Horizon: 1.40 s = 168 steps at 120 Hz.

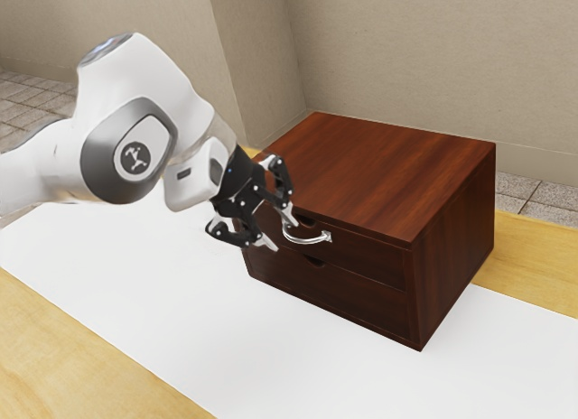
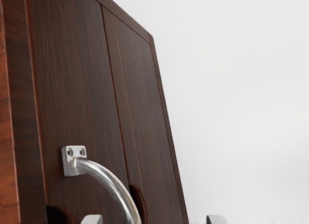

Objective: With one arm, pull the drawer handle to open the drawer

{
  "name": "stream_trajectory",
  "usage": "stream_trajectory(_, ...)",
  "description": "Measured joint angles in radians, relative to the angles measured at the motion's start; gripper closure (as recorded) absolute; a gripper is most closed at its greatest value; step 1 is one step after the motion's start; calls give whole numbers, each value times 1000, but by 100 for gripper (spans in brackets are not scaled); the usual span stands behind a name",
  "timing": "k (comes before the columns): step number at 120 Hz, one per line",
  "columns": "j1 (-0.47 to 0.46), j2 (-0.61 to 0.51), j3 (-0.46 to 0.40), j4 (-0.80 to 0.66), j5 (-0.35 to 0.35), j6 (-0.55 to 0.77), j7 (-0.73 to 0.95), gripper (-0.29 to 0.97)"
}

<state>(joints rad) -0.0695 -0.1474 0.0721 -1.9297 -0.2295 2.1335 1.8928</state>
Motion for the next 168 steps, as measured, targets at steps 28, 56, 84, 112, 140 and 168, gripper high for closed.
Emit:
stream_trajectory(28, 13, 52, 0, 0, -61, 45, 67, 54)
stream_trajectory(56, 15, 59, 1, -12, -81, 62, 105, 63)
stream_trajectory(84, 17, -51, 3, -147, -86, 90, 126, 74)
stream_trajectory(112, 16, -242, 4, -322, -88, 118, 131, 77)
stream_trajectory(140, 13, -318, 5, -404, -91, 134, 126, 76)
stream_trajectory(168, 2, -403, 6, -473, -86, 132, 94, 71)
